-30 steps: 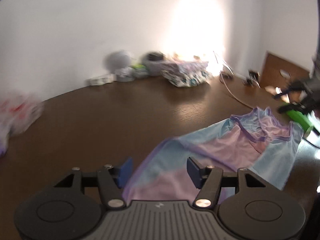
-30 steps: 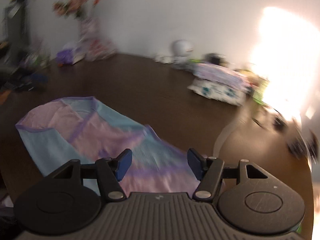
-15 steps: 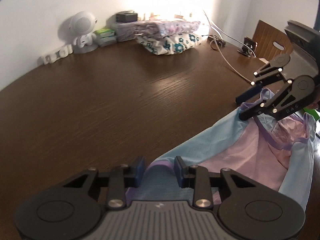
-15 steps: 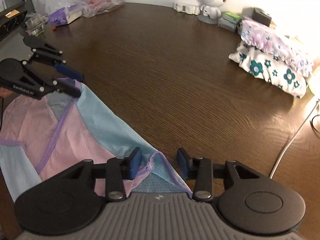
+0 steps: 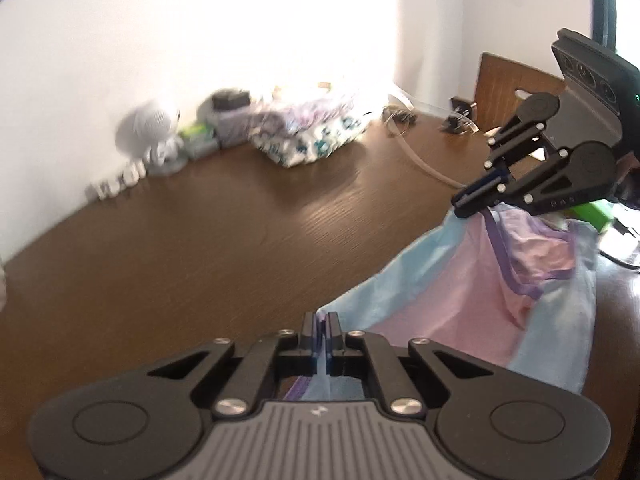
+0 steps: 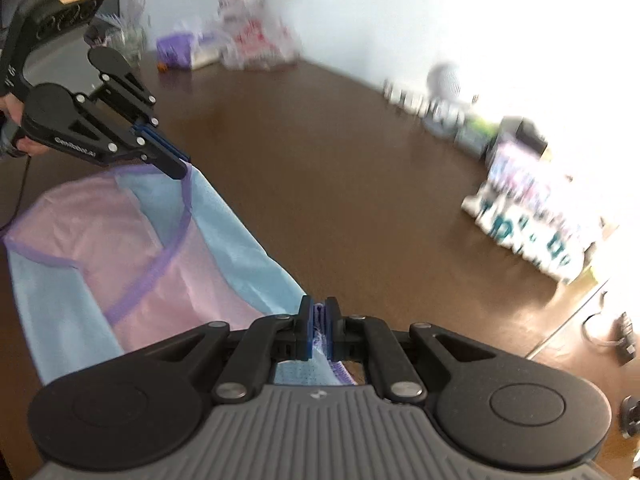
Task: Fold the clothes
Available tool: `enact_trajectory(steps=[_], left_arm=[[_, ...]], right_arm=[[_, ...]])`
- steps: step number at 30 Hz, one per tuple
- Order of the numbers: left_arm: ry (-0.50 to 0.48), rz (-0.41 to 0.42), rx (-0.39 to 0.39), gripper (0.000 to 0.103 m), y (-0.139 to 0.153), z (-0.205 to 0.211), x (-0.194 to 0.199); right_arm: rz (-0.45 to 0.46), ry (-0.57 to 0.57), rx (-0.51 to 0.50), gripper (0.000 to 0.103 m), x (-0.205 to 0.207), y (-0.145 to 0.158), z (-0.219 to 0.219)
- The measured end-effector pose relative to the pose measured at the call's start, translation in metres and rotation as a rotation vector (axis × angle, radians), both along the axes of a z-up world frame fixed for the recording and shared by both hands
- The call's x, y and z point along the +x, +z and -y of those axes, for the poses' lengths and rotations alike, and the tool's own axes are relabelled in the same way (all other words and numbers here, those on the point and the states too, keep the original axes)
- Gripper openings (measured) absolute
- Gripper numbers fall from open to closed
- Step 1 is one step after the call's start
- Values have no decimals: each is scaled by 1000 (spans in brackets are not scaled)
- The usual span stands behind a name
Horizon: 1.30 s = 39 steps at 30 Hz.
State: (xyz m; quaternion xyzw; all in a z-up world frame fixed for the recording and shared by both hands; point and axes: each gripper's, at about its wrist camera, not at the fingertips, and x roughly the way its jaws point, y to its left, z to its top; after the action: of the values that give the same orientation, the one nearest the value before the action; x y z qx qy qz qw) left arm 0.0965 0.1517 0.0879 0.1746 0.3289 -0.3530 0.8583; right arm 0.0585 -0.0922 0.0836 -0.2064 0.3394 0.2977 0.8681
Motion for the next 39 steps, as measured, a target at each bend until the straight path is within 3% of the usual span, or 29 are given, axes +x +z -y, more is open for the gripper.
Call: enact_trajectory(steps=[3, 6, 10, 13, 14, 15, 17, 19, 21, 24, 28, 29, 30, 32, 35, 39], left_arm=[[-2, 68, -7, 2, 10, -4, -37], [51, 135, 57, 3, -6, -5, -83], [113, 41, 83, 10, -43, -18, -125], [210, -27, 36, 20, -49, -44, -132], [272, -37, -17, 33, -43, -55, -127], [334, -47, -71, 52, -37, -67, -122], [530, -69, -203, 72, -24, -84, -103], [649, -151, -367, 72, -18, -94, -80], [749, -244, -446, 71, -21, -92, -58], [858, -312, -409, 67, -32, -80, -35], [962, -302, -437, 65, -46, -79, -31], [975, -304, -444, 55, -47, -81, -32], [989, -307, -450, 32, -48, -83, -33], [996, -330, -478, 4, -53, -84, -31], [1015, -326, -502, 3, -62, -85, -36], [1054, -213, -558, 2, -60, -93, -52]], right_arm=[[81, 71, -12, 5, -39, 12, 4], [113, 126, -35, 5, -76, 9, 6], [70, 150, -24, 5, -93, -4, 6], [38, 168, -15, 8, -107, -13, 6], [27, 173, -12, 9, -111, -16, 6], [16, 179, -9, 10, -116, -19, 6], [-5, 191, -4, 14, -125, -25, 6], [-5, 161, 39, 16, -120, -25, 4], [2, 124, 65, 19, -115, -25, -1], [-5, 70, 119, 28, -120, -28, -3], [3, 17, 184, 36, -130, -33, -4], [4, 1, 202, 36, -132, -34, -4], [4, -16, 220, 36, -133, -35, -5], [6, -30, 258, 36, -131, -34, -10], [22, -26, 247, 36, -123, -37, -25], [9, 4, 207, 36, -117, -46, -48]])
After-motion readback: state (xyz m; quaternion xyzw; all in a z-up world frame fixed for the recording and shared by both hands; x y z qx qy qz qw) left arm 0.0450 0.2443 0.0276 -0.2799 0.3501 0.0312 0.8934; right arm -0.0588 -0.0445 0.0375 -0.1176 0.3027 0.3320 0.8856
